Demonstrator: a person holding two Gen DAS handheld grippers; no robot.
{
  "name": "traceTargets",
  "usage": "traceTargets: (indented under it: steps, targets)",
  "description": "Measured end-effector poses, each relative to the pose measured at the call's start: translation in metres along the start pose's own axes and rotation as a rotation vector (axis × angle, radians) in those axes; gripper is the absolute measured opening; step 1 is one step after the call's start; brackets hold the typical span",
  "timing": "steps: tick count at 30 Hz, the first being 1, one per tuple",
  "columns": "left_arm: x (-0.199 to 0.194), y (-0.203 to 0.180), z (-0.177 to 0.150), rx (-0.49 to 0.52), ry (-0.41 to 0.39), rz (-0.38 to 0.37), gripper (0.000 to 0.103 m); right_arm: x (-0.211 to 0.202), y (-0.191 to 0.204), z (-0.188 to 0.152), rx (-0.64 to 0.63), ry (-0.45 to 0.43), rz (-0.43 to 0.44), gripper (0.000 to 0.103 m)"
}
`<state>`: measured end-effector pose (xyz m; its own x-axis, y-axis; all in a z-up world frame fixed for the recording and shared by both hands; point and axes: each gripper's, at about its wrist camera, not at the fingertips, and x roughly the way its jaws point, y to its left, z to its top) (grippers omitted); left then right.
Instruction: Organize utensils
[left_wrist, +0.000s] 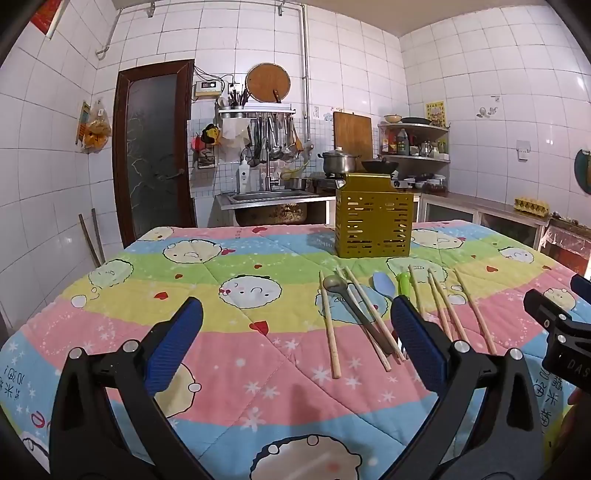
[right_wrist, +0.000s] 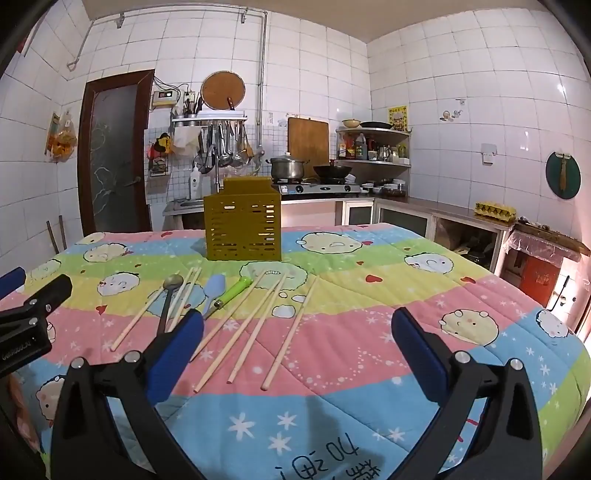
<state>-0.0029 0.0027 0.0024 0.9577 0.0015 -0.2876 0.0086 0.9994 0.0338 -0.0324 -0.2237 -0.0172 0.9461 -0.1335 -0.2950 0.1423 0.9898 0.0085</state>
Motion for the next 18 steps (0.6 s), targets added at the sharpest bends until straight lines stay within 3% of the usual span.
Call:
traceTargets:
  steps: [18]
  targets:
    - [-0.0037,-0.0013,0.0033,-0.003,-0.007,-0.006,0.098,-0.0063,-0.0010,0.0017,-0.001,-0.026,-0.008,0.099]
